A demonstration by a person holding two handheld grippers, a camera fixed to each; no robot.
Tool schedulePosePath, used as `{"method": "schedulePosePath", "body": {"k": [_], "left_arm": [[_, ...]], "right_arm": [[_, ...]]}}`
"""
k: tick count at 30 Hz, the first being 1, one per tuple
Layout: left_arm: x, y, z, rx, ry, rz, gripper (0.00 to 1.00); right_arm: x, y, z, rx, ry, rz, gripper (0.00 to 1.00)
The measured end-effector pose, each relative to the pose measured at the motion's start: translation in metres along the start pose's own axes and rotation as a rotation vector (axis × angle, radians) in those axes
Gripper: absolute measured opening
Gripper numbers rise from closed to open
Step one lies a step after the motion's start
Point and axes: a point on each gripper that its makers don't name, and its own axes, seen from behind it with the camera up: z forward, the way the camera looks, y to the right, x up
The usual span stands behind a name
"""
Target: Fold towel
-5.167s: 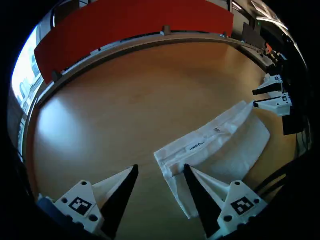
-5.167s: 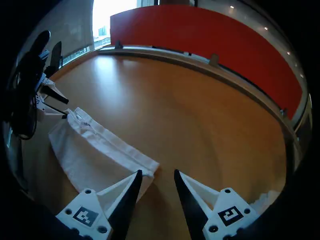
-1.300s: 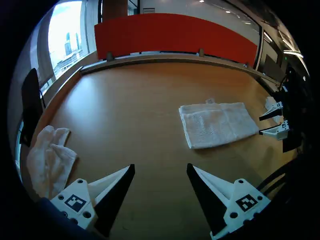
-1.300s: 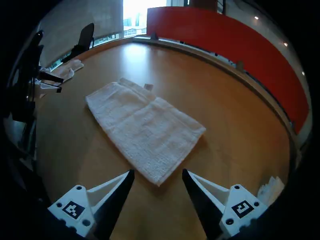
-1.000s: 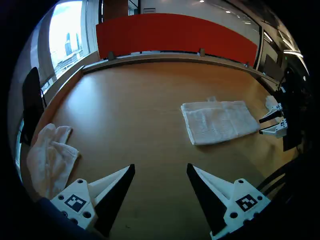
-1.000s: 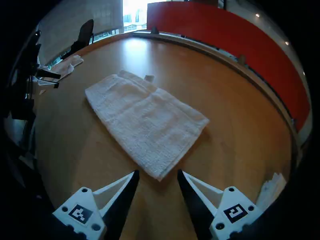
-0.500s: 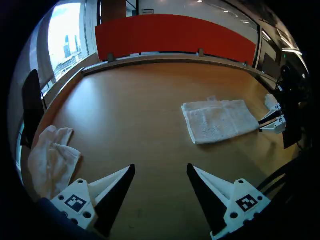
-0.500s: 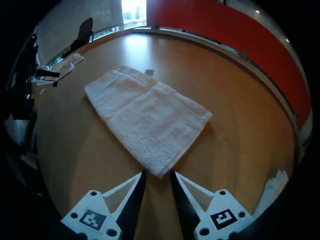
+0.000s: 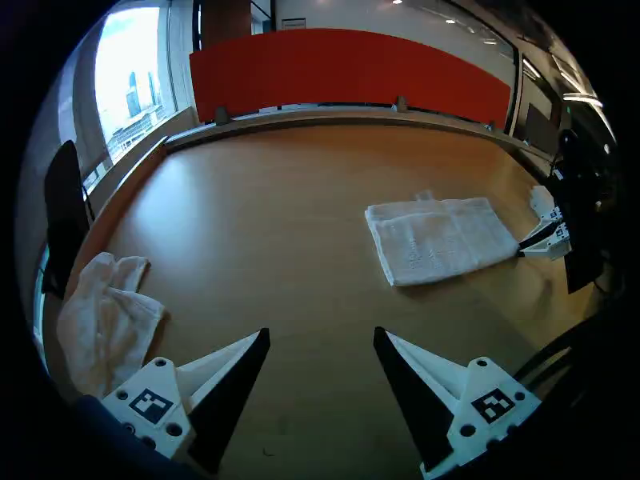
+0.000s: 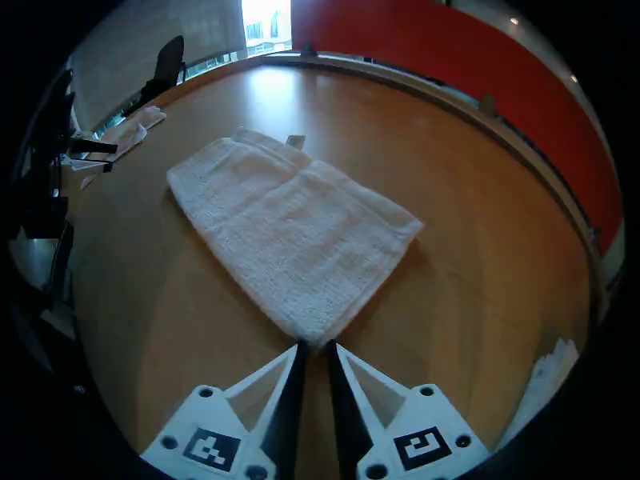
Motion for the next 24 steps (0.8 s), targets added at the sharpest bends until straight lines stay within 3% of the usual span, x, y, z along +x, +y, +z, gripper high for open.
{"method": "schedulePosePath", "body": {"k": [3,11,24], "left_arm": [[0.0,0.0,0.0,0.002,-0.001,0.0,0.96],[0.001,-0.002,0.001,0.005,0.0,0.0,0.96],[0.007,-0.002,0.0,-0.001,0.003,0.005,0.96]], "right_arm": [[0.0,0.0,0.0,-0.002,0.001,0.005,0.08],[0.009,-0.002,-0.004,-0.01,0.025,0.011,0.06],[0.046,0.01,-0.033,-0.051,0.14,0.013,0.06]]}}
